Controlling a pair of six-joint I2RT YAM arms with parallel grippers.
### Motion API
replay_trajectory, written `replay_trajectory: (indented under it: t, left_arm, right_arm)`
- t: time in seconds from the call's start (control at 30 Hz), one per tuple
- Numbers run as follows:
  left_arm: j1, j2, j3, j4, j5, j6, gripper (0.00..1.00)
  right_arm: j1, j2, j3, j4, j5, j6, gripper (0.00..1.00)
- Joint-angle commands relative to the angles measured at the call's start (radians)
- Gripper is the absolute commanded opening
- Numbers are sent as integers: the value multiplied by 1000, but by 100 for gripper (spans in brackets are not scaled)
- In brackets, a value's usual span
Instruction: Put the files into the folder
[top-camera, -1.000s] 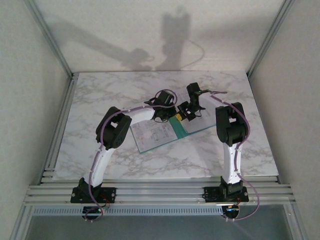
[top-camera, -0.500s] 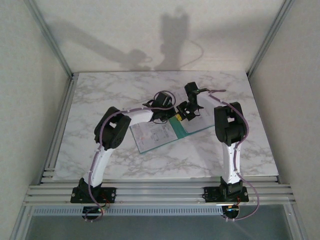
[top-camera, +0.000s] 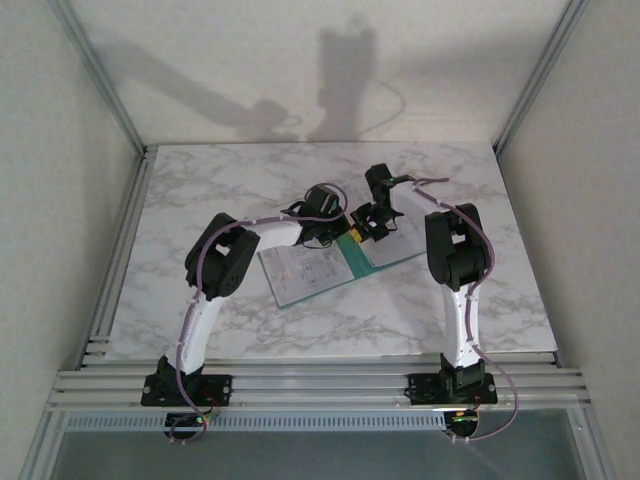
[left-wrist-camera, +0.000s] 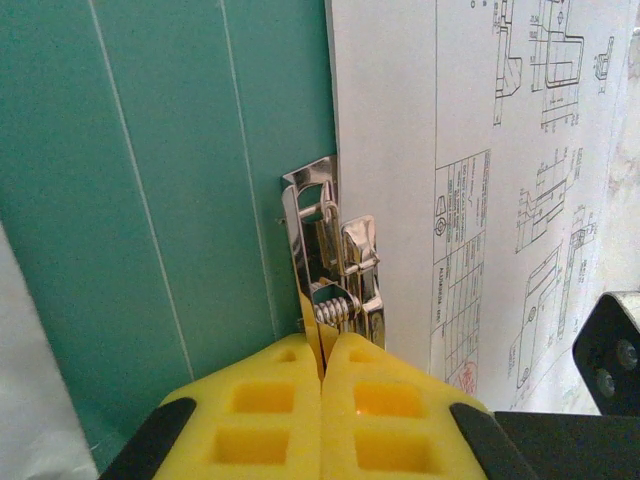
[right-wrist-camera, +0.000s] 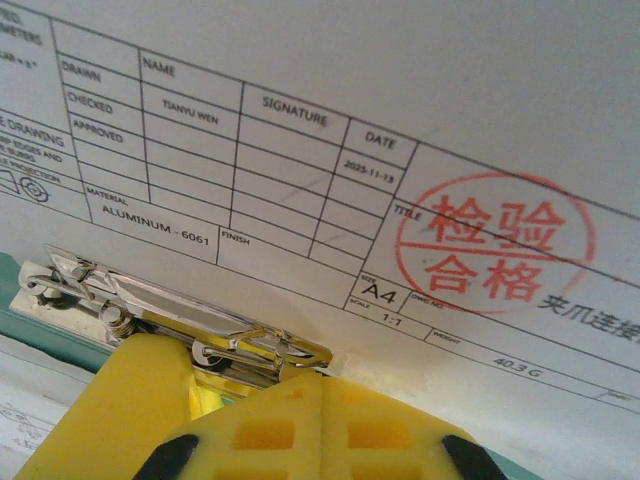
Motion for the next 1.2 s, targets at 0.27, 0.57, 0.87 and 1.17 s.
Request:
replay_trajectory:
  t: [0.27,0.57,0.87,1.17]
  left_arm:
    - [-26,67,-111,-198,129,-41,7]
    - [-23,54,-148,-163,157,-71,4]
    - [-16,47,-169,-165,150,-63,0]
    - [-7,30,-122,-249,84,16,6]
  right_arm:
    - [113,211,-9,-240,116,9,0]
    - [159,230,-65,-173,116,96,0]
    - [179,189,-70,-100,66,107,0]
    - [162,34,66,-88,27,83,0]
